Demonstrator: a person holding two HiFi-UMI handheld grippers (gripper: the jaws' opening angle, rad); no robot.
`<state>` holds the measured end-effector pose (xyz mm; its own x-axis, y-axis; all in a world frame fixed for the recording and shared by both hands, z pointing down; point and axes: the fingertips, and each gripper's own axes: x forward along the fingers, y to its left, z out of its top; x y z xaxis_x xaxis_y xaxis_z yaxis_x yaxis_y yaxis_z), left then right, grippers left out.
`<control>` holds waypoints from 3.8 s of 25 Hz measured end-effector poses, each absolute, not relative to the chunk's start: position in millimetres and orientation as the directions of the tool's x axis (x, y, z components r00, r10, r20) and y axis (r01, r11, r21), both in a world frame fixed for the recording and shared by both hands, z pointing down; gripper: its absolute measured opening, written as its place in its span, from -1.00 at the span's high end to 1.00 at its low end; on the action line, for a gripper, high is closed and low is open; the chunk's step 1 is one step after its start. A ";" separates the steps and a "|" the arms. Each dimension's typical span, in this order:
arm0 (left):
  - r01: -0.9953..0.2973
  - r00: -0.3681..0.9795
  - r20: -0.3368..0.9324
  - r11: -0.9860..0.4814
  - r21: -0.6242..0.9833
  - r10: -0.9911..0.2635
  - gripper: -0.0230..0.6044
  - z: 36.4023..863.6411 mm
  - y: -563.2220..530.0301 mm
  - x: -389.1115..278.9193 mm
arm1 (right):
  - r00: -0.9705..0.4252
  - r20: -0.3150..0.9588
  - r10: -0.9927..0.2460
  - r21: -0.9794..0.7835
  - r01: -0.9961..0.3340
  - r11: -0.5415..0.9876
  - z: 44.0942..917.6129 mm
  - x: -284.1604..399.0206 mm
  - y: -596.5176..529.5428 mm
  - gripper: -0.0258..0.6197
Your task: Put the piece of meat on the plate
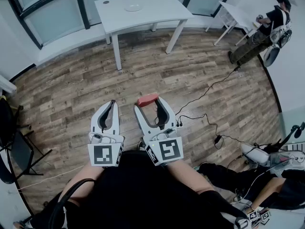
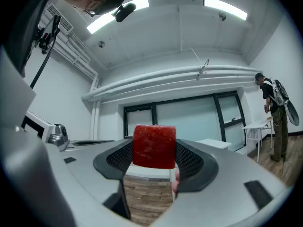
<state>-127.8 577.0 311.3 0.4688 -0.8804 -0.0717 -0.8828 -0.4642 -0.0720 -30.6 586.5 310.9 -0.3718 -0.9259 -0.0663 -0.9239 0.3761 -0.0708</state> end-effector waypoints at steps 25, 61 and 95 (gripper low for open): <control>-0.895 0.440 -0.042 -0.434 -0.100 -0.897 0.92 325.9 548.6 -47.3 | -0.412 -0.107 -0.905 -0.102 -0.901 0.422 314.5 45.4 554.6 0.05; -0.859 0.512 0.021 -0.512 0.016 -0.859 0.92 353.6 350.8 -105.0 | -0.332 0.039 -0.942 -0.063 -0.942 0.329 330.5 -11.2 367.5 0.05; -0.878 0.477 -0.008 -0.477 -0.038 -0.879 0.92 340.8 168.8 -129.7 | -0.339 0.032 -0.940 -0.084 -0.938 0.335 331.7 -26.4 178.6 0.05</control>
<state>-129.7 168.8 340.8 0.4772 -0.8788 -0.0084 -0.8783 -0.4766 -0.0379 -26.4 178.6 331.7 -0.3388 -0.9403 0.0318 -0.9384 0.3353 -0.0842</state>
